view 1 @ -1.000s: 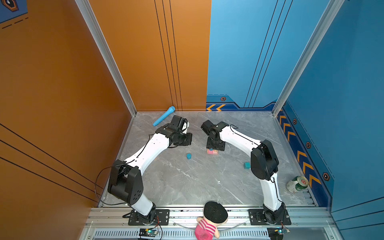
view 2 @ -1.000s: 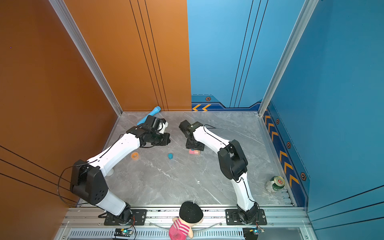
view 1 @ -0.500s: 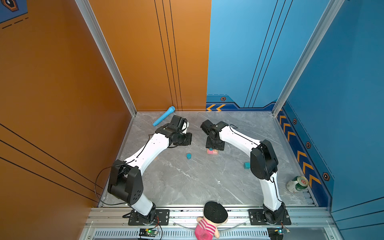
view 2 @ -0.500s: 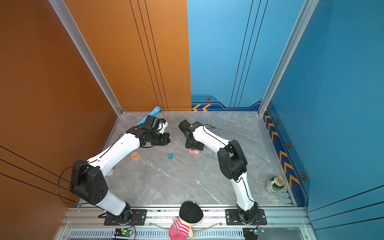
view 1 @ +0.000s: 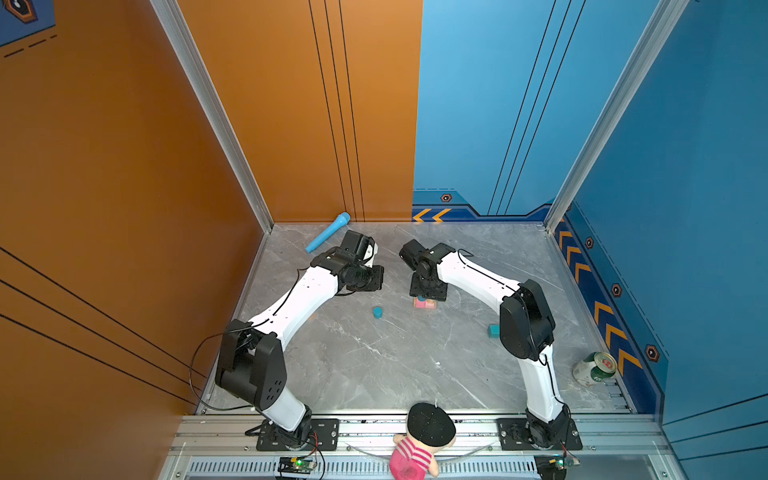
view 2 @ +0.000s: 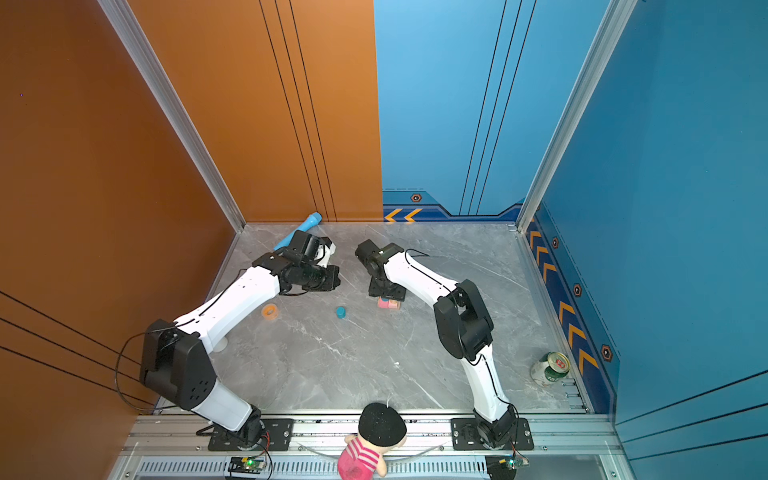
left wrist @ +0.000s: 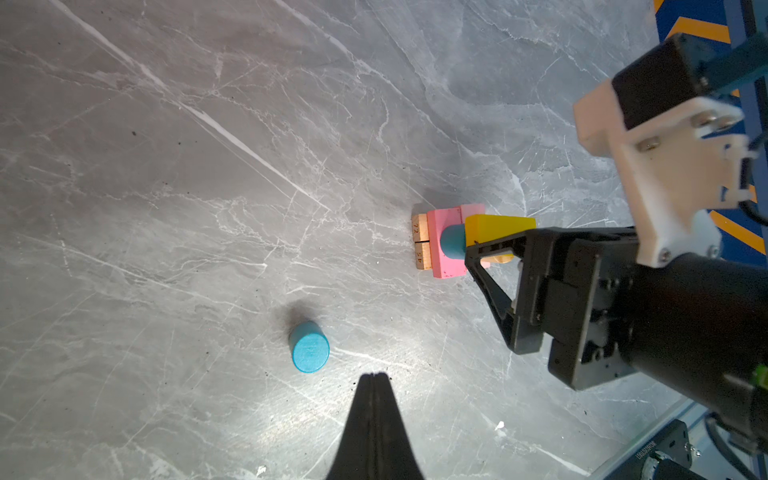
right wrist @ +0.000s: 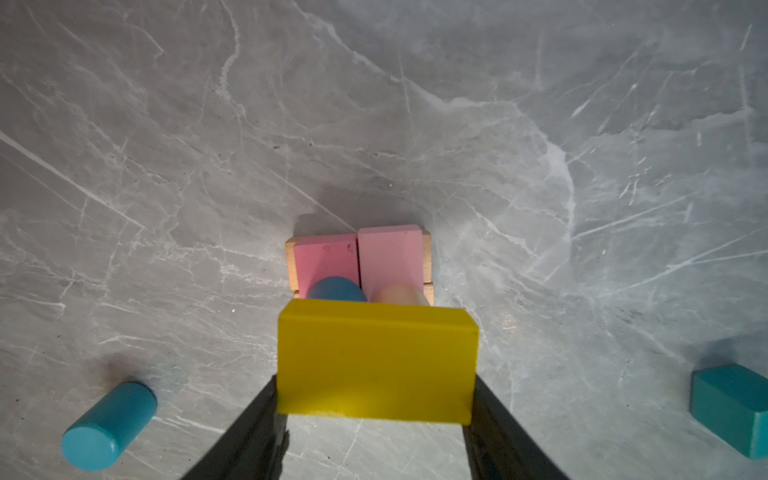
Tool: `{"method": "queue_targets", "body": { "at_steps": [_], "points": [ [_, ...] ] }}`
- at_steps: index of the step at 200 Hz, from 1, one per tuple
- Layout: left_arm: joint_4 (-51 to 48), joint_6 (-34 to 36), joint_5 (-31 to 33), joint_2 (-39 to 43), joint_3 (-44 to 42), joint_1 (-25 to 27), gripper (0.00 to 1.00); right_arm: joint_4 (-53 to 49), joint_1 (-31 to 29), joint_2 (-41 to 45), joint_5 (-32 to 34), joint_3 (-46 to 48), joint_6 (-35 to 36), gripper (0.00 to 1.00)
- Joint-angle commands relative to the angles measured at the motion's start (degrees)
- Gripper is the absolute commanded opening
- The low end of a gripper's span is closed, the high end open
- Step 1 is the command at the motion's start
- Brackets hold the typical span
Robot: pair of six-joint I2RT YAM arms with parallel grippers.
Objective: Build the wood block tower
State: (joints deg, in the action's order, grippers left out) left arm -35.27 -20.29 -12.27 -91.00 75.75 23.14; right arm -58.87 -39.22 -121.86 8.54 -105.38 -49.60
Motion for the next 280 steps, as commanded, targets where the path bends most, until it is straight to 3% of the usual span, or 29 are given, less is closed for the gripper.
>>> {"method": "queue_targets", "body": {
  "at_steps": [1,82,280],
  "points": [
    [0.62,1.57,-1.05,0.56,-1.1,-0.66,0.0,-0.2,-0.24,-1.36,-0.56,-1.21,-0.85,0.68],
    [0.55,1.57,-0.95,0.78,-1.28,-0.63,0.0,-0.28,-0.15,-1.36,-0.22,-0.67,-0.96,0.75],
    [0.57,1.57,-0.82,0.55,-1.29,-0.65,0.0,-0.27,0.64,-1.06,0.34,0.64,-0.99,0.74]
  ]
}}
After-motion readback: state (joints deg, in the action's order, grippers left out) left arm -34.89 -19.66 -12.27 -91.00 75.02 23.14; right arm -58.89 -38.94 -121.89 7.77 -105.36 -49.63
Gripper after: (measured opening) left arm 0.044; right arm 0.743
